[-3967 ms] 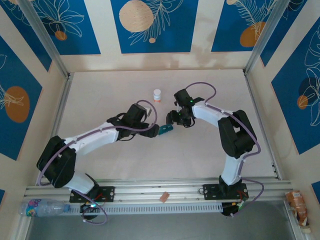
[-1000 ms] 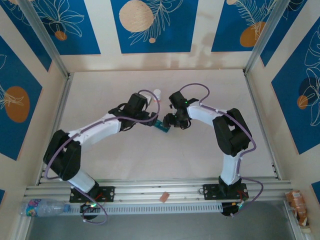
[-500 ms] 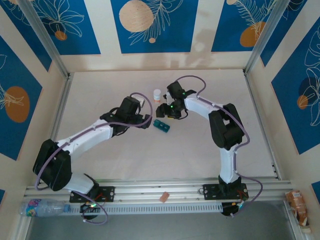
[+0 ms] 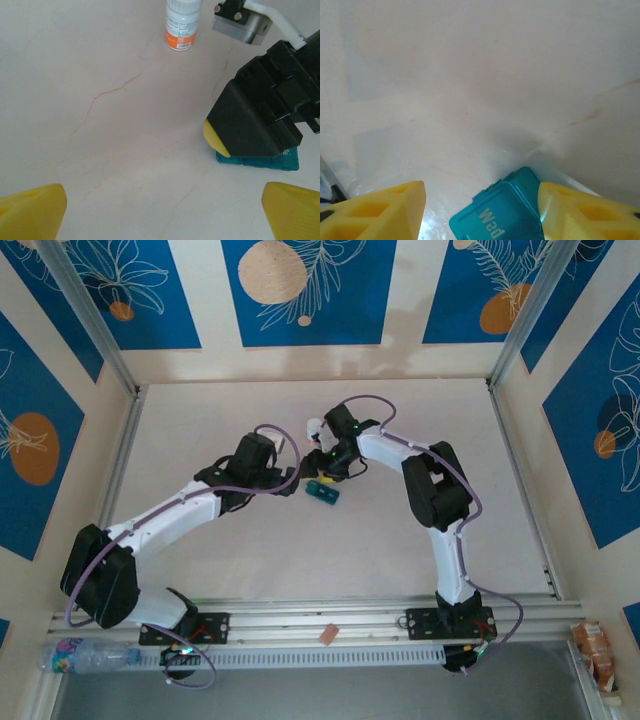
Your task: Sort the pills into containers
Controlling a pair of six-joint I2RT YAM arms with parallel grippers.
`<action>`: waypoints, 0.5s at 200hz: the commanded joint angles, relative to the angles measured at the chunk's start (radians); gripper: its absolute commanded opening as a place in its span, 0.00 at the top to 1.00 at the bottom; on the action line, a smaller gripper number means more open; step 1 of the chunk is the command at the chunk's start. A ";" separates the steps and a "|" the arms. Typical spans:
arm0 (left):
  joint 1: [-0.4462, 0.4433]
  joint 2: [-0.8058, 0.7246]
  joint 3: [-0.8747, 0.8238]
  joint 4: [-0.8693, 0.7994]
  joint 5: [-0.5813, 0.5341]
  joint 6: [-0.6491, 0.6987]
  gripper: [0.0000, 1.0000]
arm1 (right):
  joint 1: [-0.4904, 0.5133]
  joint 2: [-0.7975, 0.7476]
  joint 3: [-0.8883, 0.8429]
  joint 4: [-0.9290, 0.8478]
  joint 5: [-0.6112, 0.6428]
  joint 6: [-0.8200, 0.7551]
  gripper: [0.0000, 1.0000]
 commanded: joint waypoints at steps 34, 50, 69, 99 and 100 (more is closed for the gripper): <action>0.010 -0.023 -0.016 0.005 0.001 -0.022 0.00 | 0.035 0.031 0.007 -0.019 -0.133 -0.023 0.41; 0.010 -0.021 -0.015 0.006 0.003 -0.021 0.00 | 0.047 0.029 -0.001 -0.016 -0.141 -0.020 0.42; 0.010 -0.022 -0.016 0.008 0.004 -0.025 0.00 | 0.062 0.017 -0.015 -0.007 -0.148 -0.014 0.42; 0.009 -0.022 -0.020 0.012 0.011 -0.029 0.00 | 0.055 -0.016 -0.004 -0.003 -0.134 -0.002 0.40; 0.010 -0.022 -0.021 0.012 0.011 -0.029 0.00 | 0.053 -0.017 -0.003 -0.003 -0.133 -0.002 0.40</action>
